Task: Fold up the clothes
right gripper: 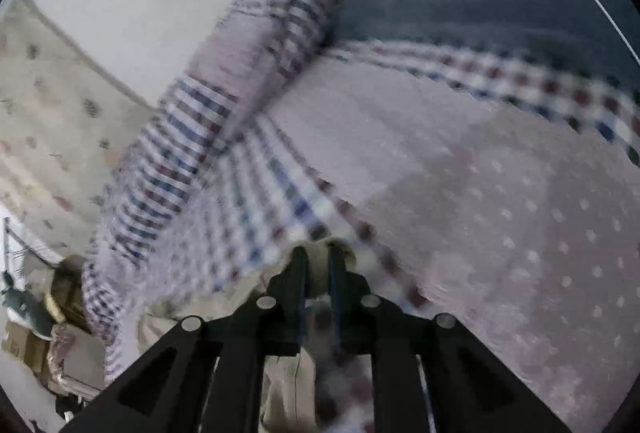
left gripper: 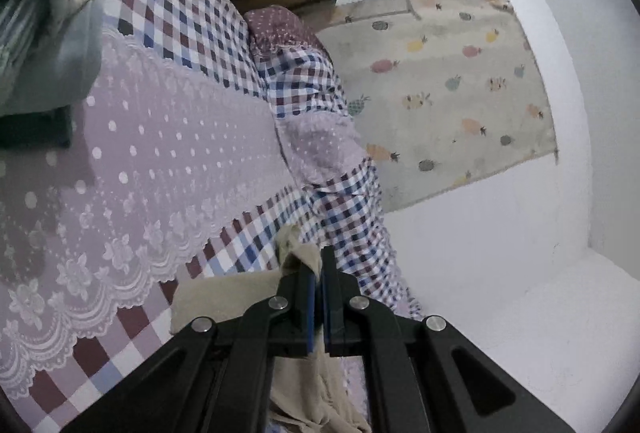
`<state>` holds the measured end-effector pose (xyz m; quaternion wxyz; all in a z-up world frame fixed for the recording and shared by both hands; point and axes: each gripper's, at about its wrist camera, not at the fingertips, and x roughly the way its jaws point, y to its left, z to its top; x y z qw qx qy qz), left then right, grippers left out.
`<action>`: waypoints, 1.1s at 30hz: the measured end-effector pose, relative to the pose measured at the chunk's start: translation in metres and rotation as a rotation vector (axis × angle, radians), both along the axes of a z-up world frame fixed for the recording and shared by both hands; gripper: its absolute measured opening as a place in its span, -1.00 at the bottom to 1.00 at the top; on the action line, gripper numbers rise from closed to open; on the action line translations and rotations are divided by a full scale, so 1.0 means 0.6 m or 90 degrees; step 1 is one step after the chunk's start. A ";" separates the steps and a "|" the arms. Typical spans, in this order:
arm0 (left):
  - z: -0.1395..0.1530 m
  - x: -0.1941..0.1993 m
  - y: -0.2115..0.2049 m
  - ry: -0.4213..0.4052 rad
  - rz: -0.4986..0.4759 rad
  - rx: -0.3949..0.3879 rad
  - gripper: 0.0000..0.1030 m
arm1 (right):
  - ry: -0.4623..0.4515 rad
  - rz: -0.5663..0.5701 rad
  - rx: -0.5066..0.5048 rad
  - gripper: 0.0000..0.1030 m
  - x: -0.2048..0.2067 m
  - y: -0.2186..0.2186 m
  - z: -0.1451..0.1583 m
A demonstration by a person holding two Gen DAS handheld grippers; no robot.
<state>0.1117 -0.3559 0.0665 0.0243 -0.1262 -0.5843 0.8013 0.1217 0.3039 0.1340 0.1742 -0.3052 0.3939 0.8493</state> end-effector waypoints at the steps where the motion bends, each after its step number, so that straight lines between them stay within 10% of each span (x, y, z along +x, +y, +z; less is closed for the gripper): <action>1: 0.000 0.003 -0.001 -0.001 0.003 -0.002 -0.98 | -0.007 -0.014 0.015 -0.71 0.015 -0.004 -0.002; 5: 0.001 0.018 -0.003 0.006 0.010 -0.003 -0.98 | 0.016 -0.053 0.035 0.08 0.078 -0.023 -0.002; 14: 0.026 0.058 0.023 0.040 -0.026 -0.036 -0.98 | 0.056 0.253 -0.065 0.09 0.139 -0.251 -0.026; 23: 0.036 0.076 0.000 0.063 -0.038 -0.019 -0.98 | -0.008 0.579 0.377 0.04 0.059 -0.566 0.014; 33: 0.017 0.058 -0.023 0.044 -0.044 0.010 -0.98 | -0.094 0.609 0.510 -0.08 -0.043 -0.619 -0.031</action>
